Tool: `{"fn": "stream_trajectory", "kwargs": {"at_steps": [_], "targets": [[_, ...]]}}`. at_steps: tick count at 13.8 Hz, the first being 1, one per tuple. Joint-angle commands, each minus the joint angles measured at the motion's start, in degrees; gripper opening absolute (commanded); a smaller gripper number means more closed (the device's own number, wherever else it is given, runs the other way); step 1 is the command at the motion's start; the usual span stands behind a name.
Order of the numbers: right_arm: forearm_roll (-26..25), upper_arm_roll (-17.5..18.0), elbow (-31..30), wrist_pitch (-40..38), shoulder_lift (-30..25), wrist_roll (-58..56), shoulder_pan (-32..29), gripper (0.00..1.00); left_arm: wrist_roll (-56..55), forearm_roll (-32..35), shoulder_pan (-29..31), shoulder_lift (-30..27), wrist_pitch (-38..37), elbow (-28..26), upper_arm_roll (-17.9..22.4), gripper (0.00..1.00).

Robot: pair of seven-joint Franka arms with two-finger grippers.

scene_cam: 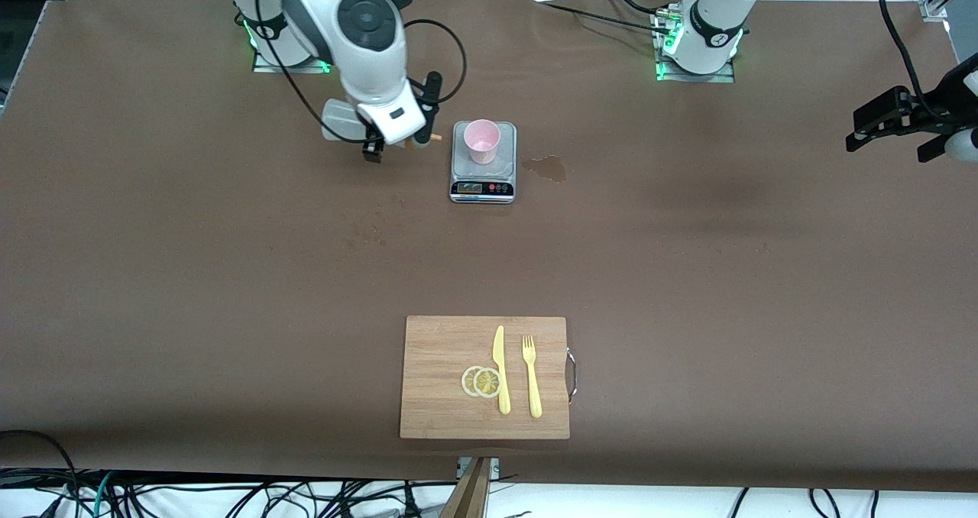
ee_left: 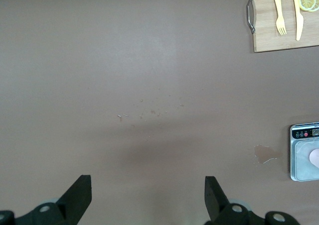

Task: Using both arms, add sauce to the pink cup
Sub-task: 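Tilt the bottle nozzle down into the pink cup with the right gripper, then carry the squeeze bottle back and set it upright on the table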

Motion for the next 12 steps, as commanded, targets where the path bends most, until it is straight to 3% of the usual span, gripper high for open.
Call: {"fn": "stream_trajectory", "kwargs": {"at_steps": [1, 4, 12], "targets": [[5.4, 0.1, 0.8, -0.7, -0.4, -9.3, -5.8, 0.1, 0.0, -0.7, 0.4, 0.6, -1.4, 2.0, -0.2, 1.0], [13.7, -2.3, 1.5, 1.5, 1.2, -22.2, -11.5, 0.1, -0.1, -0.7, 0.5, 0.6, -1.4, 2.0, -0.1, 1.0], [44.4, -22.1, 1.4, -0.8, 8.9, -64.3, -12.6, 0.1, 0.0, -0.7, 0.5, 0.6, -1.4, 2.0, -0.1, 1.0]]}}
